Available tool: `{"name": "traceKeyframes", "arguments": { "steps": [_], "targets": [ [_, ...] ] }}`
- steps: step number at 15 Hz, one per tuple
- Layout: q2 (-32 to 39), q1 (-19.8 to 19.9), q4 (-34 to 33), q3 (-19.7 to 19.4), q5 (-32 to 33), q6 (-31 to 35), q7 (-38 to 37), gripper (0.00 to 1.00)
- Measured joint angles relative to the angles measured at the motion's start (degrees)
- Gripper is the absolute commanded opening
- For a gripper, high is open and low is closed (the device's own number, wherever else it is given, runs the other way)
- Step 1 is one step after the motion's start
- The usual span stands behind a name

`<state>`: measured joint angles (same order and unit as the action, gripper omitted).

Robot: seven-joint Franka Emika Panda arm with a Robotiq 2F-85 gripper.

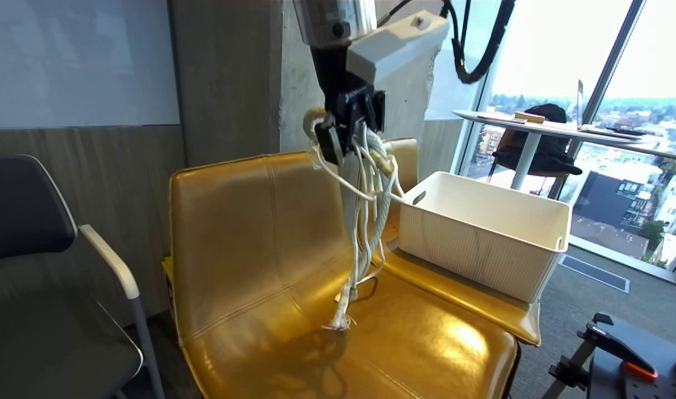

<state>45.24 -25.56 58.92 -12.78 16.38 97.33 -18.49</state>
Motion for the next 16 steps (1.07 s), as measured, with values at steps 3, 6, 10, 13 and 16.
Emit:
{"name": "traceKeyframes", "arguments": {
  "steps": [3,6,10,13,16],
  "targets": [
    [-0.6,0.1,7.8,0.0,-0.9,4.9,-2.1,0.0],
    [-1.8,1.4,15.9,1.4,-0.6,11.0,-4.4,0.26],
    [-4.7,4.0,25.0,3.2,0.4,18.4,-5.6,0.54],
    [-8.3,6.2,29.6,3.9,0.4,19.8,-5.3,0.75],
    [-12.4,10.2,32.5,4.0,0.4,19.8,-2.8,0.97]
  ]
}}
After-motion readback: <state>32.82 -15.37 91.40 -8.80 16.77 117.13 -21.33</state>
